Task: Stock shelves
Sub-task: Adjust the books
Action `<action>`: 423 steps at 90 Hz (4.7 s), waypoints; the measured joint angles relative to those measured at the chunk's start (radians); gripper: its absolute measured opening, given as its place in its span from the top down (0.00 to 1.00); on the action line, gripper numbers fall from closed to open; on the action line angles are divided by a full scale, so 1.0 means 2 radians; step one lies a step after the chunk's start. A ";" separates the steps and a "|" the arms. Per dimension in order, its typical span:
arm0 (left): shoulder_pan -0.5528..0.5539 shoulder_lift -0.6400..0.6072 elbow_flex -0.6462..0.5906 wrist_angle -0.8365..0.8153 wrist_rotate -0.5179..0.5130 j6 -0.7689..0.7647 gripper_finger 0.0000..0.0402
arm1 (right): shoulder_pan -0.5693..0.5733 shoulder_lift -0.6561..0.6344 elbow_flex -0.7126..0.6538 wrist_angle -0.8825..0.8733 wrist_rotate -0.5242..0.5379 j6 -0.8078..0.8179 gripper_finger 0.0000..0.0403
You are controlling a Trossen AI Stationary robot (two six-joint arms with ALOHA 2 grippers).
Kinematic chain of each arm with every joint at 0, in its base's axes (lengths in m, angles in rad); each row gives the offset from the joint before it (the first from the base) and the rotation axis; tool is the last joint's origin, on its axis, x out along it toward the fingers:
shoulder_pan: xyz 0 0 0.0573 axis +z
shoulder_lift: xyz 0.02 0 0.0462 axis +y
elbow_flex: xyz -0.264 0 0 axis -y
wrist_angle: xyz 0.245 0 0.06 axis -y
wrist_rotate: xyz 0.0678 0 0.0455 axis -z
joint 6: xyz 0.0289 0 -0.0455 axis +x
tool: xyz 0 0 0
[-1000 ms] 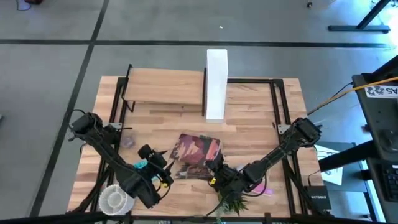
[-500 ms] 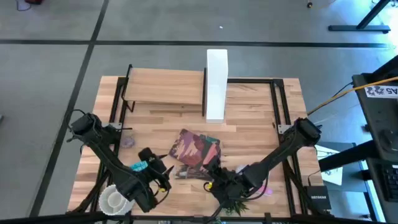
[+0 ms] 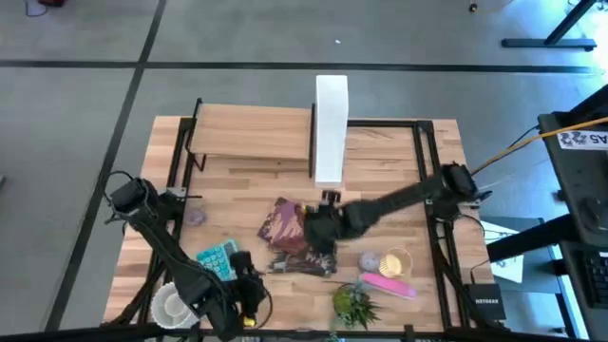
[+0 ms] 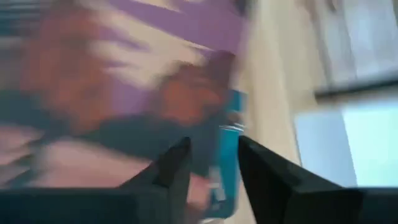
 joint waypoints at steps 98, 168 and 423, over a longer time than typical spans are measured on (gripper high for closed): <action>0.069 0.128 0.006 -0.057 -0.039 -0.079 0.41 | 0.024 0.037 -0.058 0.090 -0.026 -0.181 1.00; 0.121 0.088 -0.010 0.120 0.093 0.043 0.41 | 0.208 -0.039 -0.057 0.058 0.120 -0.052 1.00; 0.156 0.050 -0.142 0.233 0.101 0.043 1.00 | -0.073 0.022 -0.105 0.248 -0.130 -0.113 1.00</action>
